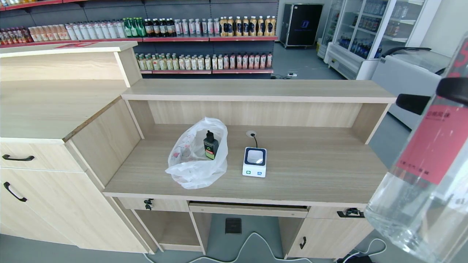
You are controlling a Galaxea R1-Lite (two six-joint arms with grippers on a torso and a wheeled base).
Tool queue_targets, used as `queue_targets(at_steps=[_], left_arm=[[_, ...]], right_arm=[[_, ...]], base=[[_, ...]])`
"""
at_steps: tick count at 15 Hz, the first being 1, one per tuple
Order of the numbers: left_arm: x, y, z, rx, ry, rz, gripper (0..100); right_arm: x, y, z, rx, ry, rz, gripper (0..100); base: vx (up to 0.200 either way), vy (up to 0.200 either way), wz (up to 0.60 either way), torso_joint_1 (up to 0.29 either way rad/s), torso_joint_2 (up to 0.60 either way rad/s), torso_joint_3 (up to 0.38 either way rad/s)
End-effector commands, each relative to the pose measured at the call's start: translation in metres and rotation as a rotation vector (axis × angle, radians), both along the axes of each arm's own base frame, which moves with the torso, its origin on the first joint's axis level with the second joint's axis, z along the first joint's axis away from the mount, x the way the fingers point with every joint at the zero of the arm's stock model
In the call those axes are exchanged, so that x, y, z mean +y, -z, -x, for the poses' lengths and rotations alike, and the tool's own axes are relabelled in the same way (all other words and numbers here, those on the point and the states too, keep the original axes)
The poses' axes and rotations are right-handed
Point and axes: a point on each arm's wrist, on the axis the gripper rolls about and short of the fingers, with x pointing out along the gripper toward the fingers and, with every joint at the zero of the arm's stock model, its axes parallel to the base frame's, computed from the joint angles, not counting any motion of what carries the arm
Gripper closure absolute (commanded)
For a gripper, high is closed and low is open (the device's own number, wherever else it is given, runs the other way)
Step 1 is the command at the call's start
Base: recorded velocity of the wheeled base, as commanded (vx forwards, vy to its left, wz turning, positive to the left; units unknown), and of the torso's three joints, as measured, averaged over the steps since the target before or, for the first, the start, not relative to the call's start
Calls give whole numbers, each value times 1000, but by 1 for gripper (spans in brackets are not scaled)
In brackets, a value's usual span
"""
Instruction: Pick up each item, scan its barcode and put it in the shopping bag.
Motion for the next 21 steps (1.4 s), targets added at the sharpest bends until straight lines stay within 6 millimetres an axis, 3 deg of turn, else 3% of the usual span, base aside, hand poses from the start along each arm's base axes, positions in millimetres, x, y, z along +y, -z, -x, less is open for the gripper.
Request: queue_targets(at_steps=[1,3,5,7,10,12,14,16,19,21], left_arm=[[0,0,0,0,-1,0,0],[0,0,0,0,-1,0,0],[0,0,0,0,-1,0,0],[0,0,0,0,-1,1,0],[0,0,0,0,-1,0,0],[0,0,0,0,-1,0,0],[0,0,0,0,-1,0,0],[0,0,0,0,-1,0,0],[0,0,0,0,-1,0,0],[0,0,0,0,-1,0,0]], right_arm=[[-3,3,1,10,11,10,100],[-8,3,-4,3,67,19,100],[-23,6,-24,-9,247,55,100],[-58,14,-57,-19,556,137,100],[-121,33,-82,-72,929,300,100],[-142,39,-79,-149,1048,429,100],[-157,49,-75,-93,1122,472,100],[-163,52,-73,-74,1172,526,100],[-181,54,-75,-137,1291,779,100],[-186,51,-79,-152,1304,792,100]], base=[[0,0,0,0,0,0],[0,0,0,0,0,0],[0,0,0,0,0,0],[0,0,0,0,0,0],[0,0,0,0,0,0],[0,0,0,0,0,0],[0,0,0,0,0,0],[0,0,0,0,0,0],[0,0,0,0,0,0],[0,0,300,-1,1,1]])
